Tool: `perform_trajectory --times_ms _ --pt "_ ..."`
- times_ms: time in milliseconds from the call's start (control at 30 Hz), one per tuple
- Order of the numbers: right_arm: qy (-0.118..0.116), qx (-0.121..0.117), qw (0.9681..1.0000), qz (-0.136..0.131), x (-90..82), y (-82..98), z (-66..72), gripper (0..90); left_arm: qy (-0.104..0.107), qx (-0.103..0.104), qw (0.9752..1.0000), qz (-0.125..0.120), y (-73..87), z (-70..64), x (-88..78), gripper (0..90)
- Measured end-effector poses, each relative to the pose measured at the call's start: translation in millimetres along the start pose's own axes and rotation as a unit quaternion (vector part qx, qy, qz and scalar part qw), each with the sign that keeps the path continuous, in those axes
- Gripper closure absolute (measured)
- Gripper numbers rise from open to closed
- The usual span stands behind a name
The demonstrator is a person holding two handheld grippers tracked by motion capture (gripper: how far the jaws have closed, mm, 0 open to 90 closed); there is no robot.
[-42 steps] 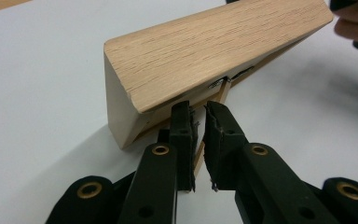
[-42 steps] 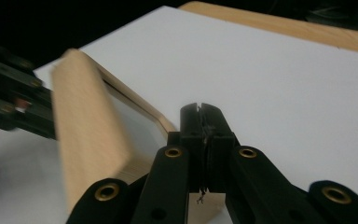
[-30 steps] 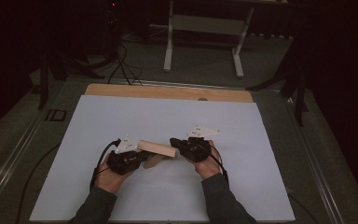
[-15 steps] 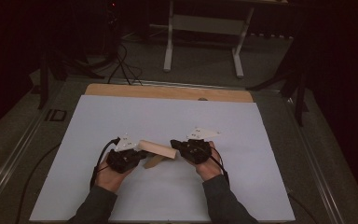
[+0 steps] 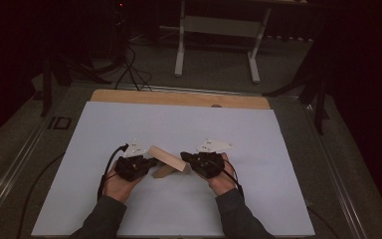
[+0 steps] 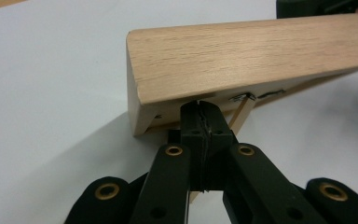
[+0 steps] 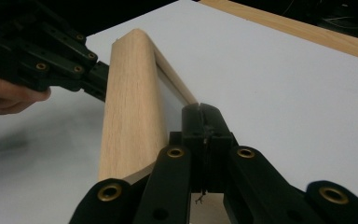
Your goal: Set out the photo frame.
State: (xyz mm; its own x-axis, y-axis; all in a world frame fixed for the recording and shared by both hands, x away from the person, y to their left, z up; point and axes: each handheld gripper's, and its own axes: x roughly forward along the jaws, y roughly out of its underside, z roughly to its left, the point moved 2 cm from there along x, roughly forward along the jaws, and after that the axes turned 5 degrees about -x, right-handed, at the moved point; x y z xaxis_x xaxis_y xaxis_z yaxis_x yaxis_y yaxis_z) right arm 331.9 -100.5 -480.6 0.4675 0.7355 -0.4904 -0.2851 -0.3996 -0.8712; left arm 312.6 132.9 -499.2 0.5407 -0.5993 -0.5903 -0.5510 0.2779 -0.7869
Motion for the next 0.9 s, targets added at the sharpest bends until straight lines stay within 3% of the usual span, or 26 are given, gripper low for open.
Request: perform_trajectory --times_ms 533,733,900 --pt "0.001 -0.010 0.9999 0.013 -5.3 7.9 3.7 89.7 -0.005 -0.013 0.9999 -0.002 -4.9 7.6 5.1 89.3" --pt "0.006 -0.008 0.9997 0.022 -7.6 14.8 2.3 89.7 -0.009 -0.012 0.9999 0.000 -5.1 5.1 4.9 89.4" --pt "0.013 -0.015 0.9994 0.030 -10.1 18.1 3.6 89.6 0.002 -0.002 1.0000 0.001 -6.1 -3.7 7.0 89.3"
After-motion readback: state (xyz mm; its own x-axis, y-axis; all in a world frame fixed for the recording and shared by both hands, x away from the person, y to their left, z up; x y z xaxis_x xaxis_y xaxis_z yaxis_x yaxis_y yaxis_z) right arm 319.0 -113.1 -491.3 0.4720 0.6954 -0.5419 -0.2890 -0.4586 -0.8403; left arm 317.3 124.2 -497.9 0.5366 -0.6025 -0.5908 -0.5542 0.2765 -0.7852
